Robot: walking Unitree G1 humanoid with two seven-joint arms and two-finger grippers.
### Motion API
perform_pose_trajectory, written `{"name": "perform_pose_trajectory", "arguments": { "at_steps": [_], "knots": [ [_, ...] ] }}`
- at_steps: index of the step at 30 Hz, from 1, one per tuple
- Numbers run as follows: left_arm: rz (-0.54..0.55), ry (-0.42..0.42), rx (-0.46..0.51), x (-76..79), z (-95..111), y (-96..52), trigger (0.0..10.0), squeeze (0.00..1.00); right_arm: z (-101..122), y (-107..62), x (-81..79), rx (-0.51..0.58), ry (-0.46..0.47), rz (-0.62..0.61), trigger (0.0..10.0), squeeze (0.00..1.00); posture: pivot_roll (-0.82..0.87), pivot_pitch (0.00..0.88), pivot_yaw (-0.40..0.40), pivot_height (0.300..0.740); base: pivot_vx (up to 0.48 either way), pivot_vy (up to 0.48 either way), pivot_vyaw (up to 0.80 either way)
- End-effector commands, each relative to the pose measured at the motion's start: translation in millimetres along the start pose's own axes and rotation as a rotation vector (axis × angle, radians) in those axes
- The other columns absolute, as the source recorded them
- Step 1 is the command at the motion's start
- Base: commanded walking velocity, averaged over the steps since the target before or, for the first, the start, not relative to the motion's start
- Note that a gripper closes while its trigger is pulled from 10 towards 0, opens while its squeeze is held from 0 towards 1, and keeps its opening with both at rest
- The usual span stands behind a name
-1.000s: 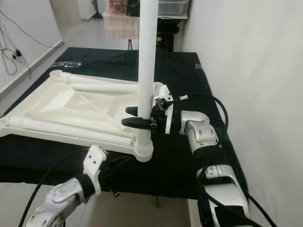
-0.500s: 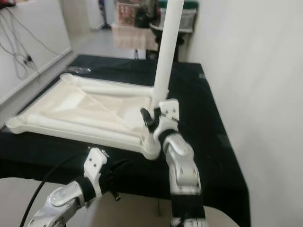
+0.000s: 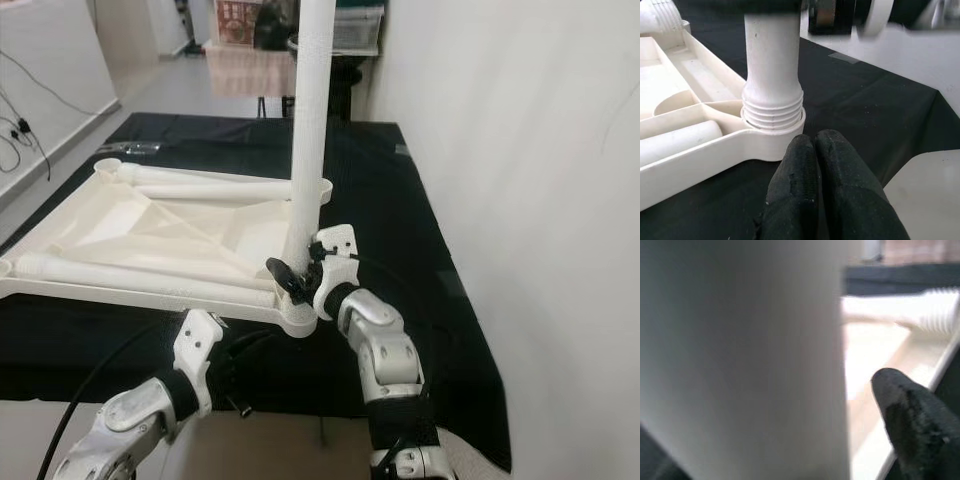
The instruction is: Building children table
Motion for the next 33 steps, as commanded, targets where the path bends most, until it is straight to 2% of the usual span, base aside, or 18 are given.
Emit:
{"name": "perform_pose_trajectory", "arguments": {
  "at_steps": [1,4,5,8,9,10,11,12,18,20,22,24,25,27,28,29,30,33],
  "knots": [
    [-0.003,-0.004,-0.016,-0.9,-4.4,0.7,10.0,0.0,22.9,0.0,-8.5,0.087,-0.074,0.271,10.0,0.0,-0.02,0.021,-0.046,0.74,0.0,0.0,0.0],
    [-0.003,-0.004,-0.016,-0.9,-4.5,0.8,10.0,0.0,29.9,-6.0,-10.2,0.11,-0.094,0.426,10.0,0.0,-0.02,0.021,-0.046,0.74,0.0,0.0,0.0],
    [-0.003,-0.004,-0.016,-0.9,-4.5,0.8,10.0,0.0,29.9,-6.0,-10.2,0.11,-0.094,0.426,10.0,0.0,-0.02,0.021,-0.046,0.74,0.0,0.0,0.0],
    [0.004,0.002,-0.017,-0.9,-5.0,0.3,10.0,0.0,13.0,-9.9,-4.4,0.03,-0.084,0.59,10.0,0.0,0.0,0.015,-0.055,0.74,0.0,0.0,0.0],
    [0.004,0.003,-0.018,-0.9,-5.0,0.3,10.0,0.0,11.7,-9.5,-3.5,0.023,-0.083,0.591,10.0,0.0,0.0,0.015,-0.055,0.74,0.0,0.0,0.0],
    [0.007,0.006,-0.018,-0.7,-5.2,-0.1,10.0,0.0,10.4,-6.8,0.8,0.02,-0.066,0.568,0.9,0.0,0.01,0.01,-0.062,0.74,0.0,0.0,0.0],
    [0.007,0.006,-0.018,-0.7,-5.2,-0.1,10.0,0.0,10.4,-6.8,0.8,0.02,-0.066,0.568,0.9,0.0,0.01,0.01,-0.062,0.74,0.0,0.0,0.0],
    [0.013,0.007,-0.016,-0.5,-5.2,-1.2,10.0,0.0,8.1,-4.5,5.5,0.013,-0.048,0.546,0.0,0.0,0.01,0.01,-0.062,0.74,0.0,0.0,0.0],
    [0.022,0.013,-0.01,1.7,-4.2,-6.6,10.0,0.0,-0.8,-1.8,20.1,-0.017,-0.043,0.456,0.0,0.0,0.02,0.011,-0.056,0.74,0.0,0.0,0.0],
    [0.022,0.021,-0.007,5.2,-3.3,-10.8,10.0,0.0,-10.6,-4.4,33.7,-0.049,-0.064,0.354,0.0,0.0,0.02,0.014,-0.056,0.74,0.0,0.0,0.0],
    [0.043,0.033,0.005,6.4,-1.4,-16.1,10.0,0.0,-32.2,-16.5,53.1,-0.121,-0.067,0.193,0.0,0.0,0.01,0.02,-0.057,0.74,0.0,0.0,0.0],
    [0.052,0.037,0.009,6.4,-0.9,-17.8,10.0,0.0,-38.9,-21.2,57.7,-0.143,-0.067,0.151,0.0,0.0,0.01,0.02,-0.057,0.74,0.0,0.0,0.0],
    [0.078,0.041,0.02,5.5,-0.1,-20.3,10.0,0.0,-57.5,-31.3,65.1,-0.209,-0.03,0.0,0.0,0.0,0.02,0.021,-0.07,0.74,0.0,0.0,0.0],
    [0.108,0.048,0.031,5.1,0.8,-24.9,10.0,0.0,-96.4,-64.5,67.7,-0.35,0.083,-0.412,0.0,0.0,0.03,0.028,-0.08,0.74,0.0,0.0,0.0],
    [0.119,0.046,0.036,3.9,1.4,-26.7,10.0,0.0,-104.4,-75.6,47.6,-0.368,0.117,-0.431,0.0,0.0,0.03,0.041,-0.059,0.74,0.0,0.0,0.0],
    [0.119,0.046,0.036,3.9,1.4,-26.7,10.0,0.0,-104.4,-75.6,47.6,-0.368,0.117,-0.431,0.0,0.0,0.03,0.041,-0.059,0.74,0.0,0.0,0.0],
    [0.122,0.045,0.038,3.4,1.7,-27.4,10.0,0.0,-103.2,-80.0,33.8,-0.357,0.131,-0.426,0.0,0.0,0.03,0.041,-0.059,0.74,0.0,0.0,0.0],
    [0.116,0.044,0.04,3.3,1.5,-26.8,10.0,0.0,-88.5,-71.8,29.4,-0.298,0.117,-0.363,0.0,0.0,-0.01,0.028,-0.045,0.74,0.0,0.0,0.0]
  ]
}}
Point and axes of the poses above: a point about 5 cm out from each wrist's last joint towards the gripper, its own y axis pointing out of the wrist towards the gripper, its own z axis along the axis of the wrist's last joint, x = y × z, the point moved 4 cm from there along y, pointing out of the wrist towards the gripper, and after that the axes turned 8 degrees about -y, right-handed, at the moved point
